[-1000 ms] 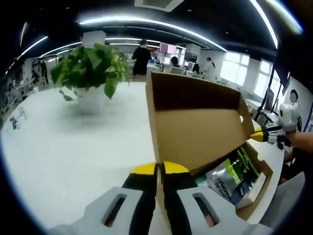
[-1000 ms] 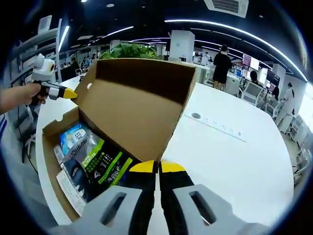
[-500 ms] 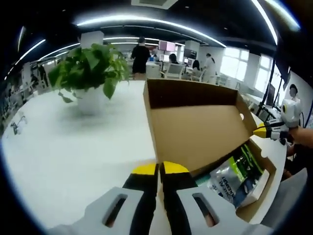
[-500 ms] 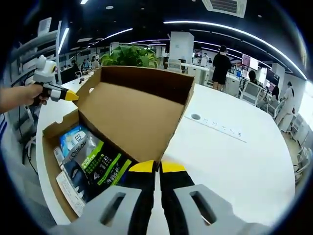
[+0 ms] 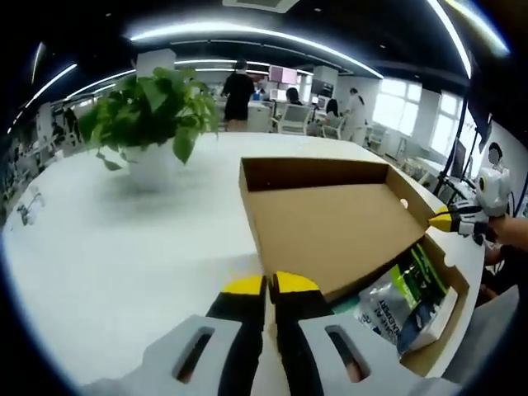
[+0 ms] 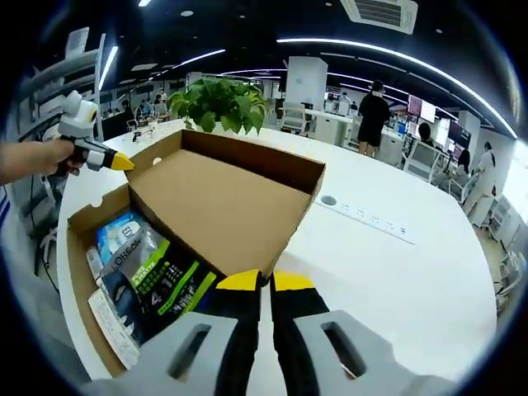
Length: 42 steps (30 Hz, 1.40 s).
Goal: Operate the shoe box by opening the lid, removing the specified soft item, and placing it in the target area until the item is outside and the box remains undamaged.
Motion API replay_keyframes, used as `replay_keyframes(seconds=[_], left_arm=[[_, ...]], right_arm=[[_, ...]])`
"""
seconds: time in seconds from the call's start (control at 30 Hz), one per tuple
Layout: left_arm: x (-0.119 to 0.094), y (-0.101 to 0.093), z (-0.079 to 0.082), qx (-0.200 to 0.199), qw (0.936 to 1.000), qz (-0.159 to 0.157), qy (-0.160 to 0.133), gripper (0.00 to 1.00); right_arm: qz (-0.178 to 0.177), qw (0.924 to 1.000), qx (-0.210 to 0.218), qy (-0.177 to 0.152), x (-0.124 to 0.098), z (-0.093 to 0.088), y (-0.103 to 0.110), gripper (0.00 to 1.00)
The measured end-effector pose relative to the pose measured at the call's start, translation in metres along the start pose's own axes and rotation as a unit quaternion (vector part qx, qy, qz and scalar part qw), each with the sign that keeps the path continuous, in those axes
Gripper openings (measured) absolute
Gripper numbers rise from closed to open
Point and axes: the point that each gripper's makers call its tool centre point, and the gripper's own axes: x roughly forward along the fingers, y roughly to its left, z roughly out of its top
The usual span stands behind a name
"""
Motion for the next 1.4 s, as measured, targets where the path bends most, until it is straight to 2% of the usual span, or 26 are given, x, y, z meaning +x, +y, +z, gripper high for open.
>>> replay_keyframes(seconds=[0.73, 1.4], left_arm=[[0.012, 0.003, -0.007, 0.003, 0.9999, 0.001, 0.015, 0.01], [0.014, 0.002, -0.010, -0.008, 0.9996, -0.002, 0.027, 0.02]], right_arm=[[-0.002, 1.0000, -0.001, 0.005, 0.008, -0.001, -0.004, 0.03], [0.002, 0.9998, 0.018, 0.010, 0.010, -0.003, -0.005, 0.04]])
